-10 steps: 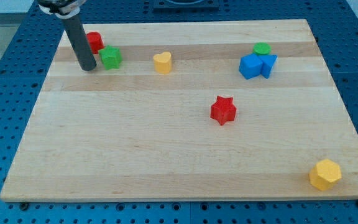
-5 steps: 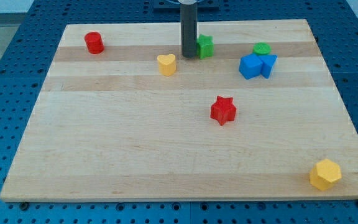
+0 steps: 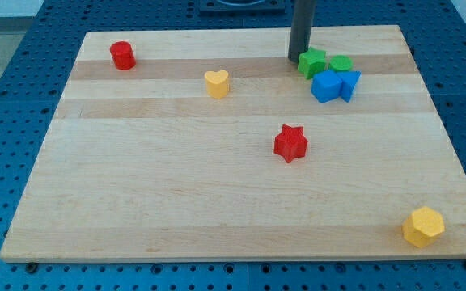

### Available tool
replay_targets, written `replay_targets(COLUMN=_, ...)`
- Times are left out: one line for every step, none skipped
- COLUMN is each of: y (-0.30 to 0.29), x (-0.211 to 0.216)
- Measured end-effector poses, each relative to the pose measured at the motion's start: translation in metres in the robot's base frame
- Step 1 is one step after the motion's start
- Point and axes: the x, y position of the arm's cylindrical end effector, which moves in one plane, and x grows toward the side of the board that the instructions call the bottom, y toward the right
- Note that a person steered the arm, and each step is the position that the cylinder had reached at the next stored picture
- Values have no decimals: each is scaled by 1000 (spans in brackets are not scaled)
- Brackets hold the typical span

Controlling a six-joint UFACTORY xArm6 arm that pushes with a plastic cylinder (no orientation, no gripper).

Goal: Slide the green star to the group of blocks

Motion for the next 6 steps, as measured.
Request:
replay_targets(y=-3, x=6)
replay_targets(y=3, x=16)
replay_targets(y=3, x=20)
replay_targets(y=3, x=20)
replay_targets(y=3, x=20)
replay_targets(y=3, x=19)
